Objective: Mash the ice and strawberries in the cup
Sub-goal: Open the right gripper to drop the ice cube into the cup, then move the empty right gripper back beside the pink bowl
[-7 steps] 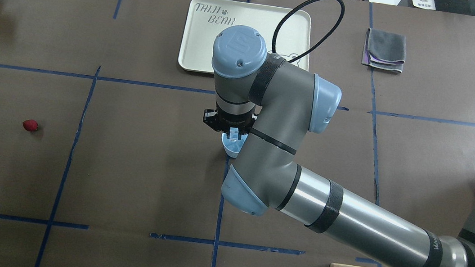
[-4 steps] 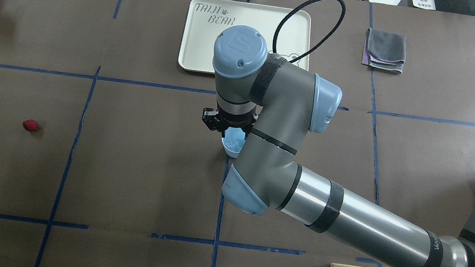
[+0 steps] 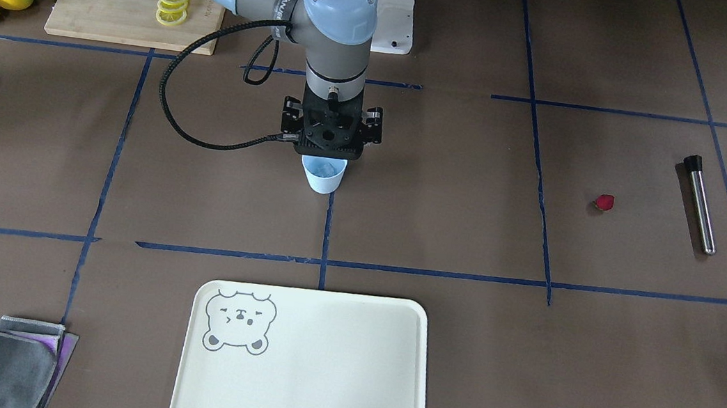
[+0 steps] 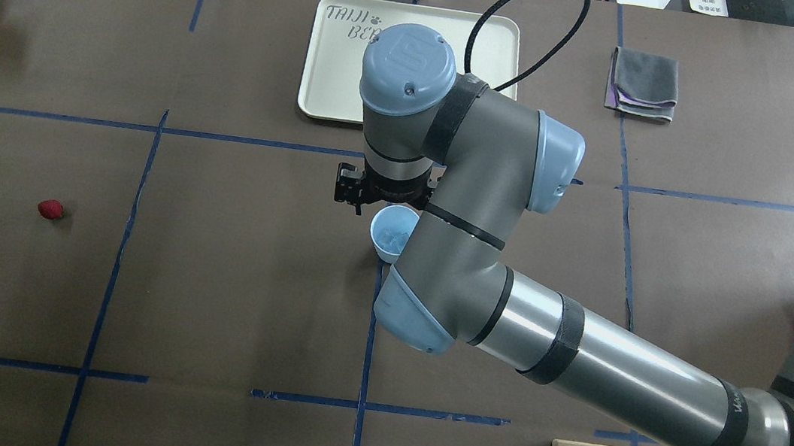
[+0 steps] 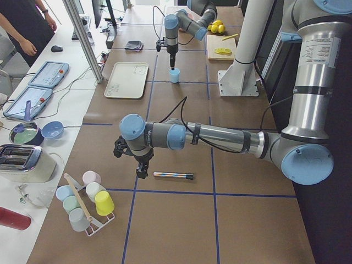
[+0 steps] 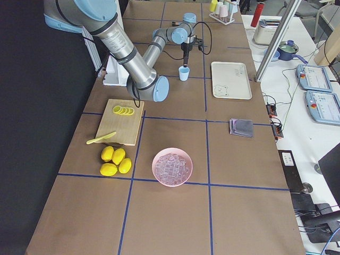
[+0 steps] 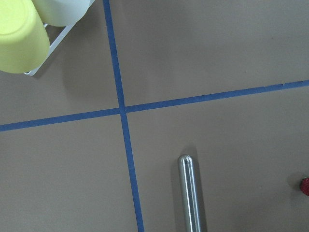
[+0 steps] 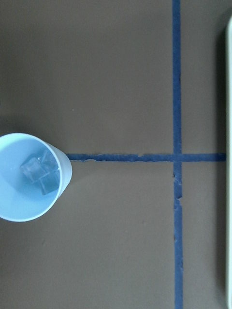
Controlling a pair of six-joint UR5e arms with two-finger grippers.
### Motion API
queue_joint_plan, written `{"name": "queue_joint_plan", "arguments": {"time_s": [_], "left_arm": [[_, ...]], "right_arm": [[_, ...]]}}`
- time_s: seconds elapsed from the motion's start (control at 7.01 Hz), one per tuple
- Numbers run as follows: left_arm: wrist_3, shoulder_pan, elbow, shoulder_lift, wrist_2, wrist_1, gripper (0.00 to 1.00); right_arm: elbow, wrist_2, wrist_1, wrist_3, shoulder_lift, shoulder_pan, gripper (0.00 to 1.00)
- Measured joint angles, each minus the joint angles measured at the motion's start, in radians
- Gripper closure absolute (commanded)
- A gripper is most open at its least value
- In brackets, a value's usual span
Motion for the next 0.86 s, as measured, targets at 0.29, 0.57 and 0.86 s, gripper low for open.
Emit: {"name": "queue_joint_plan", "arguments": {"time_s": [0.29,0.57,0.86], "left_arm": [[-0.098,0.062,-0.054,-0.007,0.005,-0.013,0.0],[-0.393,0.198,-0.117,0.022,0.054,-0.178,0.0],[-0.76,0.38,-0.126,0.088,0.179,-0.482,0.01]], "right_arm": [[0.177,0.042,-0.064,-0.04,-0.099,0.091,0.01],[0.35,0.099,-0.074,-0.246,-0.309,0.23,0.01],[0.43,0.152,-0.068,-0.525,-0.505,0.385,0.01]]}}
